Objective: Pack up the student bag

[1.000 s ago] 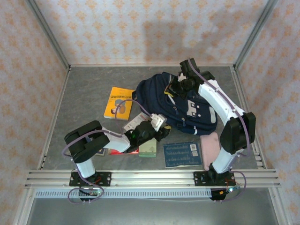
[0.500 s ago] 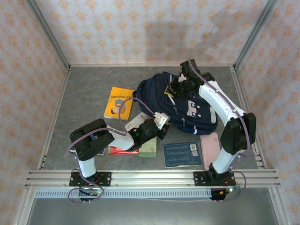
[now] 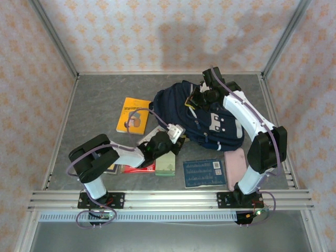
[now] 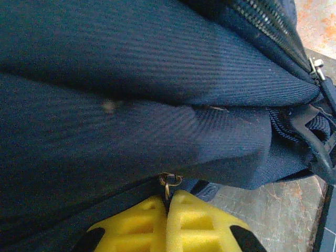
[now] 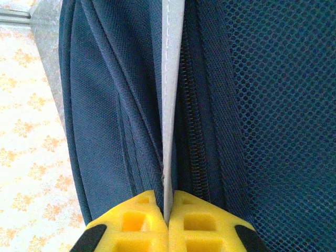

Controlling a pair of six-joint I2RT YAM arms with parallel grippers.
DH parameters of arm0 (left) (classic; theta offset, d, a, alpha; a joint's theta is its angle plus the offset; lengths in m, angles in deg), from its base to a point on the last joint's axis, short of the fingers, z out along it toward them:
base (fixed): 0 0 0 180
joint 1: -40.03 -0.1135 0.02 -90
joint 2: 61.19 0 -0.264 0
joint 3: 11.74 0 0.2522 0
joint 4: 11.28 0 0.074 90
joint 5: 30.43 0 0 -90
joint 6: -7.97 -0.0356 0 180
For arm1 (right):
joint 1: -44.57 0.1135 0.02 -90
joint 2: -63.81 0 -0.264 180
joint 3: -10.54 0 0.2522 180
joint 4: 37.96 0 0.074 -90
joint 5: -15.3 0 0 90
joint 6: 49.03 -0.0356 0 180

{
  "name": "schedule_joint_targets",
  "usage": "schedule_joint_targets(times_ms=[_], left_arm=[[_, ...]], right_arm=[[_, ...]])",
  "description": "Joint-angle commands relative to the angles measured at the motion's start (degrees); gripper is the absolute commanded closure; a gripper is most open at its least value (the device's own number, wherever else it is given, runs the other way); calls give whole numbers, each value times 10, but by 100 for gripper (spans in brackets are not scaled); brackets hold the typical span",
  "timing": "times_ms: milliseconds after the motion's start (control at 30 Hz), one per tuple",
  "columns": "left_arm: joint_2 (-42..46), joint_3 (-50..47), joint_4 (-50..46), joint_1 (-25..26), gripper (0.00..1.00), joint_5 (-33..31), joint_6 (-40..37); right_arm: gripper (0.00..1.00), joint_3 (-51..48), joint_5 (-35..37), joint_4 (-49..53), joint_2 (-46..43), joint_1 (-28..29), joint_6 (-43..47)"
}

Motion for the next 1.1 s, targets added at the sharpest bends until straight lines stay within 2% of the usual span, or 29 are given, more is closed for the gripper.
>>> schedule_joint_targets(times_ms=[0,167,433,567,700,833,1000,1067], left_arm=[[29,-13,-19,-17,100,-7,-5],[64,-27,-48,-31,100,-10,-7],[143,-29,-159,-49,100,-12,-30],[165,1,-277,-53,100,-47,-31],[172,47,-385,-58,100,-50,2],[161,125,-503,-60,100,-24,32],[171,178,-576,-60,100,-9,61],[173,194,-595,-60,100,-1,71]], right_arm=[[100,6,7,28,-27,-6,21],[100,17,26,56,-24,-6,56],[100,45,96,122,-10,-5,123],[100,63,125,138,3,8,150],[100,92,154,151,24,34,177],[100,121,192,165,43,59,188],[59,100,228,151,-2,63,145],[53,75,239,144,-38,62,118]])
